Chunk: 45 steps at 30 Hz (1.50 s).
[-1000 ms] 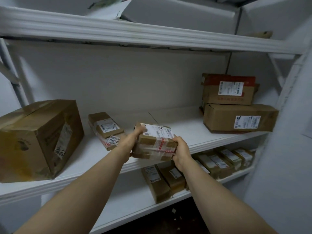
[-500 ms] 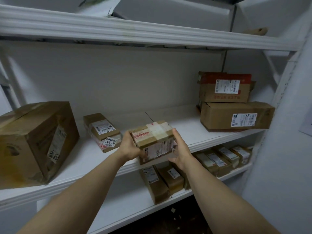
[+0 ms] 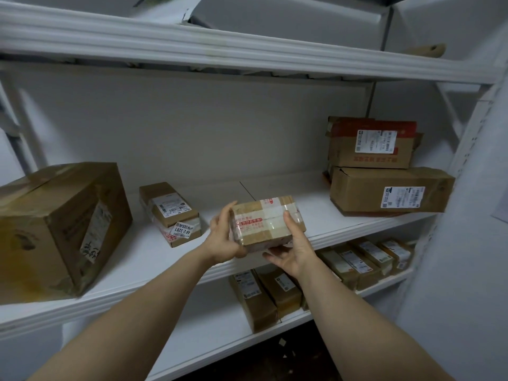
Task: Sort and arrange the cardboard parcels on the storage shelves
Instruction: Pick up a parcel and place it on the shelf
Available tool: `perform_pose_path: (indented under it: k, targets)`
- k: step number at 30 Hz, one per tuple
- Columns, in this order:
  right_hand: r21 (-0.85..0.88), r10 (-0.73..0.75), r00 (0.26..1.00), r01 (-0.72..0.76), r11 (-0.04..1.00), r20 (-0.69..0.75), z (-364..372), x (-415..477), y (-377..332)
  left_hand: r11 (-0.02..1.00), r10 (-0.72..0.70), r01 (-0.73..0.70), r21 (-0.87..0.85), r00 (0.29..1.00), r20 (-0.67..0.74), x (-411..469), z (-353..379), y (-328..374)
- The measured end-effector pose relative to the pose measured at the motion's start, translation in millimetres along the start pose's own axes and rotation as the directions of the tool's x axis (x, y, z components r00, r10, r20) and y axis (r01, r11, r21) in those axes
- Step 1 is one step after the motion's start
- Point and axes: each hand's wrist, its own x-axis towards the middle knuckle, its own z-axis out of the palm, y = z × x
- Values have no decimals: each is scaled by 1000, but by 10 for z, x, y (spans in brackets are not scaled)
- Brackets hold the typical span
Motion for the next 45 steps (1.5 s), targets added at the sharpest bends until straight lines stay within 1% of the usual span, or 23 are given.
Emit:
perform_pose_path:
  k: [1, 2, 3, 4, 5, 6, 8, 9, 11, 13, 15, 16, 19, 21, 23, 26, 29, 31, 34, 36, 39, 43, 45]
  targets:
    - [33, -3, 1000, 3, 999, 3, -10, 2, -1, 988, -65, 74, -133, 996, 68, -5, -10, 16]
    - [65, -5, 1000, 4, 998, 8, -12, -8, -6, 944, -151, 183, -274, 980, 132, -24, -14, 43]
    - [91, -5, 1000, 3, 996, 16, 0, -22, -14, 875, -228, 286, -389, 955, 191, -39, -25, 57]
    - [110, -7, 1000, 4, 994, 23, 9, -26, -22, 808, -274, 357, -469, 932, 236, -39, -41, 47]
    - [121, -14, 999, 10, 993, 33, 8, -25, -29, 767, -292, 394, -506, 917, 272, -37, -54, 36]
    - [119, -25, 999, 20, 993, 46, 8, -18, -35, 756, -289, 406, -514, 911, 295, -35, -68, 29]
    - [76, -35, 996, 29, 997, 77, 10, -19, -32, 773, -281, 392, -499, 917, 284, -37, -91, 38]
    - [44, -34, 995, 30, 999, 92, 13, -22, -25, 794, -291, 380, -475, 923, 252, -43, -89, 55]
    - [12, -38, 994, 37, 999, 99, 29, -22, -10, 842, -278, 322, -434, 947, 163, -38, -49, 69]
    - [20, -40, 997, 39, 999, 62, 49, -8, -7, 879, -234, 232, -416, 971, 47, -27, -31, 55]
    - [4, -28, 999, 28, 1000, 31, 53, 7, -13, 927, -155, 117, -356, 985, -78, -9, -50, 36]
    - [-18, -20, 1000, 20, 1000, 19, 53, 5, -21, 952, -99, 63, -301, 989, -107, -18, -60, 43]
    - [-40, 21, 1000, -21, 999, 5, 72, -16, -24, 989, 44, -62, -134, 990, -137, -51, -50, 45]
    - [-37, 41, 999, -40, 999, 5, 108, -44, -24, 991, 100, -112, -72, 983, -153, -56, -42, 27]
    - [-13, 37, 999, -37, 999, 1, 125, -60, -25, 991, 130, -135, -21, 979, -159, -51, -38, -6]
    - [29, 36, 999, -35, 999, -27, 124, -49, -23, 991, 137, -134, 27, 975, -173, -60, -51, -6]
    - [14, 87, 994, -87, 996, -71, 115, -32, -16, 987, 144, -125, 100, 967, -211, -59, -27, 80]
    - [-4, 130, 985, -131, 991, -113, 126, -52, -8, 987, 147, -129, 93, 964, -222, -64, 19, 166]
    - [29, 146, 978, -144, 989, -148, 121, -78, 3, 983, 173, -155, 103, 963, -209, -58, 75, 267]
    - [47, 146, 976, -140, 989, -160, 115, -83, -1, 981, 172, -151, 118, 964, -202, -68, 90, 295]
    - [41, 138, 975, -133, 990, -173, 122, -87, -18, 987, 146, -130, 92, 970, -196, -64, 116, 290]
    - [28, 131, 974, -128, 991, -183, 96, -63, -19, 985, 160, -145, 99, 974, -163, -38, 134, 288]
    - [24, 112, 974, -110, 994, -196, 73, -52, -15, 988, 140, -125, 86, 970, -198, -10, 132, 274]
